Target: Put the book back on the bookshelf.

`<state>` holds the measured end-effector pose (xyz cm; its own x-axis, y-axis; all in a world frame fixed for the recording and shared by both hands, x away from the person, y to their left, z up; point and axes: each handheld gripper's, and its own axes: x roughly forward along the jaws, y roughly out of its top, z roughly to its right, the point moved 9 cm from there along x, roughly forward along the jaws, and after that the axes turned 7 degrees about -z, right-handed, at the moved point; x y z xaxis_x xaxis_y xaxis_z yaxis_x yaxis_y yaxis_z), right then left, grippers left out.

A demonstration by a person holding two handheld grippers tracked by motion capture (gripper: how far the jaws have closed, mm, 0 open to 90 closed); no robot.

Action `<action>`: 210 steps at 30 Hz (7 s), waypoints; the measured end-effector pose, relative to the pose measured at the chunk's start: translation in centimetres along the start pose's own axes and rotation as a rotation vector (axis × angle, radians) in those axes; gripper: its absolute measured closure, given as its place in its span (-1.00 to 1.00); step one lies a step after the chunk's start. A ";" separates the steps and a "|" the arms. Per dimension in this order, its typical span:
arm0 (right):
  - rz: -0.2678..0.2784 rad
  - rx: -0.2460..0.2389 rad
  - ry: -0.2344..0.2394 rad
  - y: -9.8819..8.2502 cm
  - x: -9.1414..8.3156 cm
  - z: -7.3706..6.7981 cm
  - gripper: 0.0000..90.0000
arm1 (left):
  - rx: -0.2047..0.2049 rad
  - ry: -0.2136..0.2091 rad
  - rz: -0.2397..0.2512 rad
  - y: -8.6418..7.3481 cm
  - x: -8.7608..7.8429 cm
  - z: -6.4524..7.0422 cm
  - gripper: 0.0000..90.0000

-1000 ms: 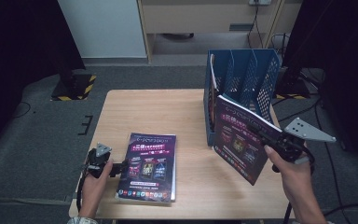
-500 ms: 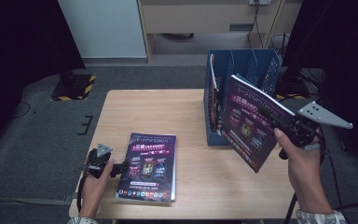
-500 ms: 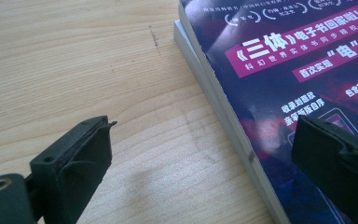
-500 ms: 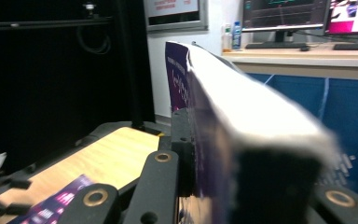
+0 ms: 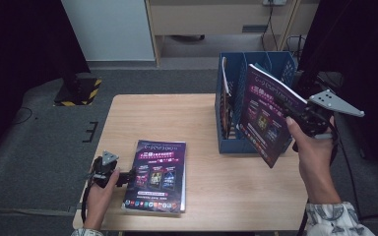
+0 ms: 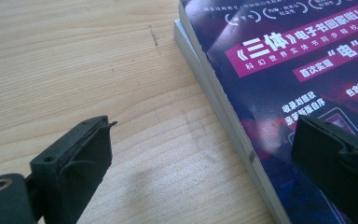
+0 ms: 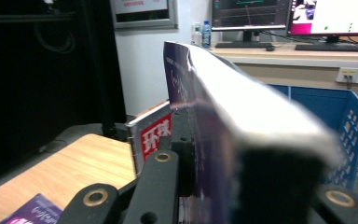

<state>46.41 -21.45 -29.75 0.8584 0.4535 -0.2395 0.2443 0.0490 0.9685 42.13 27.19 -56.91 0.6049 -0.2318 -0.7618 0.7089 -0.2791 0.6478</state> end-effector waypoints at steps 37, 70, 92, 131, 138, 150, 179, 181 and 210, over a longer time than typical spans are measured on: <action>-0.051 0.040 -0.263 1.0 10.3 5.2 0.87 | 0.001 -0.009 0.001 -0.1 0.0 0.3 -0.90; -0.009 0.070 -0.301 -1.0 14.2 5.9 0.87 | -0.004 -0.009 0.007 0.0 -0.1 0.2 -0.89; -0.006 0.075 -0.325 -3.9 15.4 6.6 0.87 | -0.004 -0.008 0.004 -0.1 0.0 0.2 -0.89; -0.009 0.088 -0.352 -5.8 16.2 7.3 0.87 | 0.001 -0.009 0.002 -0.1 0.0 0.3 -0.89; 0.006 0.091 -0.358 -5.5 16.2 7.4 0.87 | 0.002 -0.009 0.002 0.0 0.0 0.3 -0.89; 0.007 0.083 -0.364 -6.0 16.6 7.3 0.86 | 0.002 -0.008 0.004 0.0 0.0 0.3 -0.89; -0.012 0.009 -0.307 -6.6 17.5 4.1 0.39 | 0.003 -0.010 0.004 0.0 0.0 0.4 -0.89; -0.015 0.003 -0.307 -6.6 17.5 4.0 0.34 | 0.003 -0.010 0.005 0.0 0.0 0.4 -0.89; -0.090 -0.225 -0.399 -6.1 17.3 4.3 0.85 | 0.008 -0.011 0.003 0.0 0.0 0.5 -0.89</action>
<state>61.75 -17.76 -40.15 0.9555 0.0631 -0.2881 0.2595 0.2842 0.9230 42.00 26.69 -56.93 0.6028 -0.2425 -0.7602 0.7045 -0.2856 0.6497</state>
